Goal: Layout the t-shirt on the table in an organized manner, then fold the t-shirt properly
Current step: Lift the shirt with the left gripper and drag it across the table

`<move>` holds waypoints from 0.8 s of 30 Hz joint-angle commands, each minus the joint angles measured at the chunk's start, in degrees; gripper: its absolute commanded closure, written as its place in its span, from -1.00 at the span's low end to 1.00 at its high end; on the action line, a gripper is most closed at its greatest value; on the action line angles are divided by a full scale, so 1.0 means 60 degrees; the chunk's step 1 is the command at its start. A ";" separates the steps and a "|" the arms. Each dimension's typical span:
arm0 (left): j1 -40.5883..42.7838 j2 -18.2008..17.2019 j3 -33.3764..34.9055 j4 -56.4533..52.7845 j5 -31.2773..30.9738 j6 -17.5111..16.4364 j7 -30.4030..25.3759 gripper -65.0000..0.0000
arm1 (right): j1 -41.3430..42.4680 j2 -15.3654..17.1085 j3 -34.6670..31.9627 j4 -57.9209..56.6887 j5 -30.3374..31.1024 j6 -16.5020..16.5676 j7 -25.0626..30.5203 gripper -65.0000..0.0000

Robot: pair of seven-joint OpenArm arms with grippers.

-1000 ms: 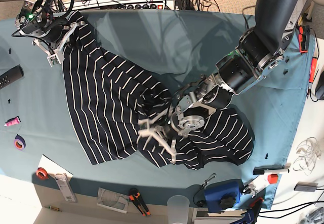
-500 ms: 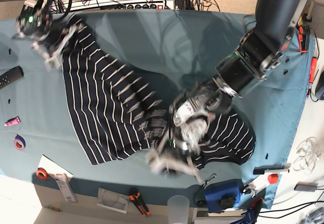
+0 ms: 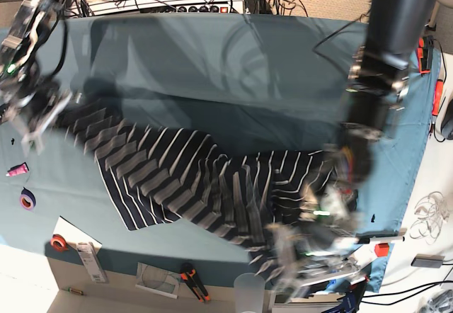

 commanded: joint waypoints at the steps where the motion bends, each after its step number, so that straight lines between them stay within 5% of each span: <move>1: -0.0379 -0.0317 -0.0244 0.0168 0.0127 0.0178 -0.0029 1.00 | 0.0401 0.0339 0.0113 0.0124 -0.0324 -0.0098 0.0259 1.00; 10: 0.0412 -0.2255 -0.1024 0.0324 -0.2062 -0.0393 0.0900 1.00 | 0.1931 0.0393 0.0168 0.0124 -0.0295 -0.0138 0.1351 1.00; 13: 0.1111 -0.2656 -0.1300 0.0838 -0.2328 -0.0401 0.0922 1.00 | 0.2004 0.0386 0.0157 0.0124 0.0106 0.0393 0.1297 1.00; 24: 0.4346 -0.2495 -0.1614 0.3231 -0.2339 -0.0397 0.0874 1.00 | 0.1563 0.0313 0.0149 0.0124 0.0703 0.0415 0.0106 1.00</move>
